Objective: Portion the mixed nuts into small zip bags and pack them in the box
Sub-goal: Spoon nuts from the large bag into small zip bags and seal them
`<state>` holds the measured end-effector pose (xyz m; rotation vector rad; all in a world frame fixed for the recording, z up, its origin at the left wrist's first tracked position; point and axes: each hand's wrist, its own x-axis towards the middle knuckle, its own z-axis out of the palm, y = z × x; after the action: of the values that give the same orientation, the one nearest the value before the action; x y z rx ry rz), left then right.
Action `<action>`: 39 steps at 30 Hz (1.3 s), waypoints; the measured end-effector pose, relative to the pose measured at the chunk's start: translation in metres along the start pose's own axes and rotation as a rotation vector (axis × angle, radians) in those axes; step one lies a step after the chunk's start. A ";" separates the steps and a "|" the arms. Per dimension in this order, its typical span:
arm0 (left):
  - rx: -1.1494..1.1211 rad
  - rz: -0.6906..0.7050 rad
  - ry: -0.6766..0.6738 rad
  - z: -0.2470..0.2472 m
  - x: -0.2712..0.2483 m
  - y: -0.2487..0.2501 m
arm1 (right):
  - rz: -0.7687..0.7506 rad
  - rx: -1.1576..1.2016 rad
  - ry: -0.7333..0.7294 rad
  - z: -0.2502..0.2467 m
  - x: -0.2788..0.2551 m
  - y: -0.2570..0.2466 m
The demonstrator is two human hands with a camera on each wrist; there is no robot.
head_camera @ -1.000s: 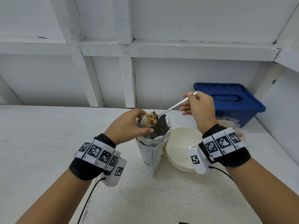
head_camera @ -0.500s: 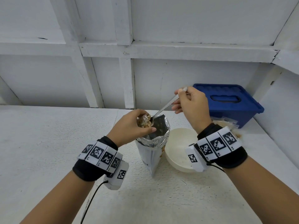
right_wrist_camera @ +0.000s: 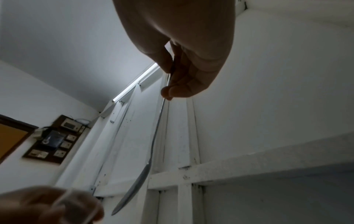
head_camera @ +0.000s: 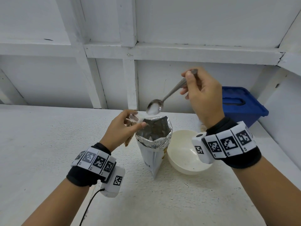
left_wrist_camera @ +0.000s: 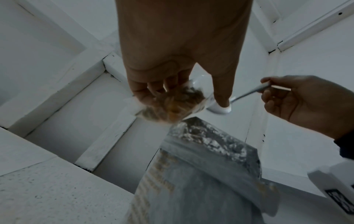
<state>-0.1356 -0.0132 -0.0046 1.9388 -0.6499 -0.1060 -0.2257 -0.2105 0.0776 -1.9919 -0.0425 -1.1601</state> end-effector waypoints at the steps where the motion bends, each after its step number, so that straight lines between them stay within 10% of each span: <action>1: 0.002 -0.002 -0.001 -0.001 0.000 -0.002 | 0.022 -0.029 -0.019 0.000 -0.005 0.006; 9: 0.061 -0.021 -0.113 0.001 0.002 -0.008 | 0.111 -0.374 -0.568 0.031 -0.059 0.057; 17: 0.071 -0.028 -0.127 0.002 0.005 -0.011 | 0.142 -0.540 -0.745 0.038 -0.060 0.054; 39: 0.151 -0.023 -0.144 0.001 0.008 -0.012 | 0.785 0.081 -0.188 0.012 -0.040 0.067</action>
<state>-0.1246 -0.0140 -0.0139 2.0979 -0.7492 -0.2182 -0.2136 -0.2341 0.0036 -1.7731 0.5399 -0.4552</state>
